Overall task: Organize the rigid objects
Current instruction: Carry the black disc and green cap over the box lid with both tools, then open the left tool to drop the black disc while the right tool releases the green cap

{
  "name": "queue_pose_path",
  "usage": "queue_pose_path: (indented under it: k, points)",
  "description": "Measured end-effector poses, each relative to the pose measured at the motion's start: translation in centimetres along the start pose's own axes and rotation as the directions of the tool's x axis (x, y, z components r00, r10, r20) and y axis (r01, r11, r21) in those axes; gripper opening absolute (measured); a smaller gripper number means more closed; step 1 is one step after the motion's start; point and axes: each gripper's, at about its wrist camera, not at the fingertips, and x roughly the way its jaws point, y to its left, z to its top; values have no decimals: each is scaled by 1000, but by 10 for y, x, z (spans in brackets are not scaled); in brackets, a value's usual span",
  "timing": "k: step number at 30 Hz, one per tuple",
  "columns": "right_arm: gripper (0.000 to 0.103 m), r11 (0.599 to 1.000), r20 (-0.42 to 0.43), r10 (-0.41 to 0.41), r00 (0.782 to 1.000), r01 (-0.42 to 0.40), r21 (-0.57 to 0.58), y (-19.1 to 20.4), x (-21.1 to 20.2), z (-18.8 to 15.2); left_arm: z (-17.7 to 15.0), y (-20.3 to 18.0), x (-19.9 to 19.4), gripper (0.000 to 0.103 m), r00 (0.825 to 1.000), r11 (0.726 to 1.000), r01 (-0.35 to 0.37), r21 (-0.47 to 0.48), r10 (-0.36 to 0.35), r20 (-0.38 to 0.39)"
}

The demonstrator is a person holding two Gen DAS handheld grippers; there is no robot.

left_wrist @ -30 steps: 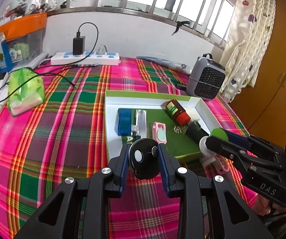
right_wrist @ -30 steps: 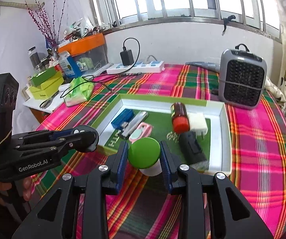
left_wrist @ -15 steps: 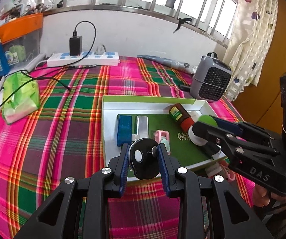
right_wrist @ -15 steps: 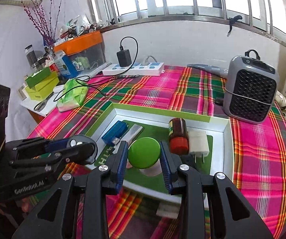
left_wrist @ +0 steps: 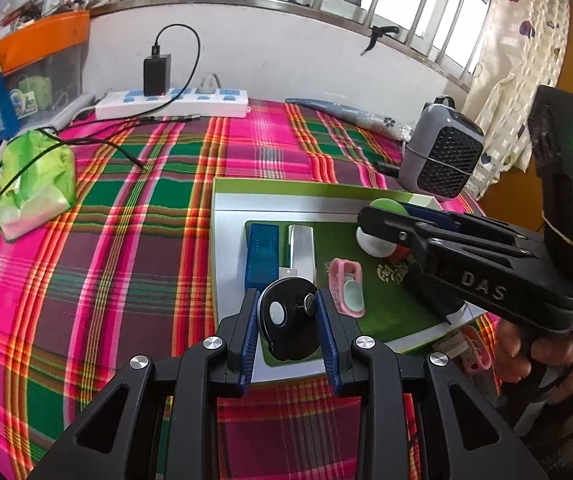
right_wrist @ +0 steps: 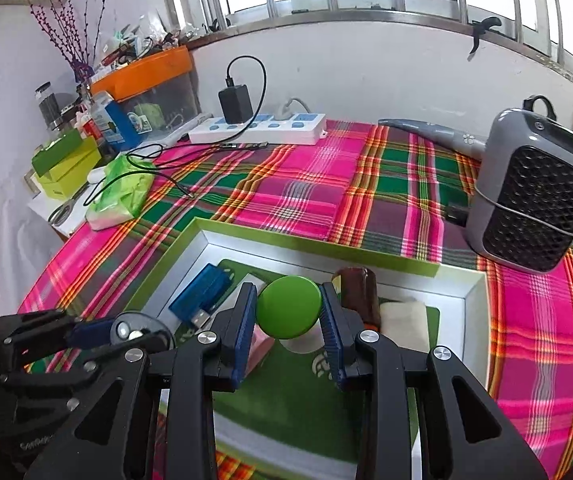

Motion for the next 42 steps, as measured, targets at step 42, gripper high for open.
queue_pose_path:
  k: [42]
  points:
    - [33,1000,-48,21,999,-20,6,-3,33,4,0,1,12,28,1000,1000,-1,11,1,-15]
